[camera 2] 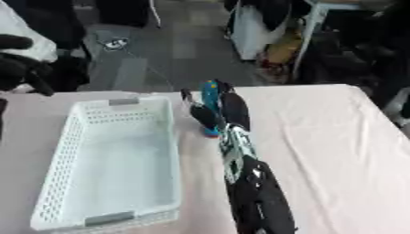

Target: Pick up objects on the table and place them in the box.

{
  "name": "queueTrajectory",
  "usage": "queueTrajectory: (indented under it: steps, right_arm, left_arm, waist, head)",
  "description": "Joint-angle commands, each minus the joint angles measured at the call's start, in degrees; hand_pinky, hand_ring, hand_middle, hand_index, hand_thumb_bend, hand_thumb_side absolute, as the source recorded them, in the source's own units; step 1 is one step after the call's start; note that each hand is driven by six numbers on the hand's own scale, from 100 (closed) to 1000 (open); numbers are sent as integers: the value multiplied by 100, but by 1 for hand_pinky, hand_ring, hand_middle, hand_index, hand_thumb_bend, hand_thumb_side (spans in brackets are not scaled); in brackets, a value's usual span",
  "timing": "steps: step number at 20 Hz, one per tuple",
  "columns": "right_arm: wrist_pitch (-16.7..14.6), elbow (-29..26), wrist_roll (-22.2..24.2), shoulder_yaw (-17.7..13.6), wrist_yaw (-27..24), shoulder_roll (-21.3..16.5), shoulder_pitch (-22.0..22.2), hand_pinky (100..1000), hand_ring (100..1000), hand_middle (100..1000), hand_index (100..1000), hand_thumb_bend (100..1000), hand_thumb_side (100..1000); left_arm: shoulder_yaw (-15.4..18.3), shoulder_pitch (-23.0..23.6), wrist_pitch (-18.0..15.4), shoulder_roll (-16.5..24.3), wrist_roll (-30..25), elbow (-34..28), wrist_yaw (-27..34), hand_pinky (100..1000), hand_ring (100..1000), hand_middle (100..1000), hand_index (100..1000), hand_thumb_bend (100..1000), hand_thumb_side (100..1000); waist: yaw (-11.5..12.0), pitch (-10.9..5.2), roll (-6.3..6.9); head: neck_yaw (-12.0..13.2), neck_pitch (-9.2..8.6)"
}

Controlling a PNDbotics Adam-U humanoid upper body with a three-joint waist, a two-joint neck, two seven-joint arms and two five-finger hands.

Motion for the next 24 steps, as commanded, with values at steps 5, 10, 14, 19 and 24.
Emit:
queueTrajectory:
  steps: [5, 10, 14, 19, 24]
  right_arm:
    - [2, 257, -89, -7, 53, -187, -253, 859, 768, 904, 1000, 549, 1000]
    - [13, 366, -176, -16, 11, -247, -322, 859, 767, 903, 998, 549, 1000]
    - [25, 445, -244, -10, -5, -293, -365, 860, 768, 903, 996, 549, 1000]
    - [18, 514, -334, -7, -23, -355, -440, 861, 769, 905, 996, 546, 1000]
    - [53, 617, -449, -37, -87, -399, -489, 859, 769, 907, 995, 540, 1000]
  left_arm:
    - [21, -141, -13, 1, -13, -85, 41, 461, 608, 744, 667, 173, 827]
    - [17, -143, -14, 2, -17, -85, 43, 461, 608, 745, 667, 173, 827]
    - [15, -139, -13, 4, -22, -85, 46, 460, 608, 745, 667, 173, 827]
    - [14, -144, -14, 0, -26, -85, 50, 460, 608, 745, 667, 173, 827]
    - [9, -166, -13, -16, -31, -85, 60, 462, 609, 745, 667, 173, 826]
  waist:
    - [37, -37, 28]
    - [41, -32, 26]
    - [39, -30, 29]
    - [47, -23, 30]
    - [66, -16, 26]
  head:
    - [-34, -73]
    - [-34, -76]
    - [-53, -85]
    - [-60, -96]
    - [-85, -118]
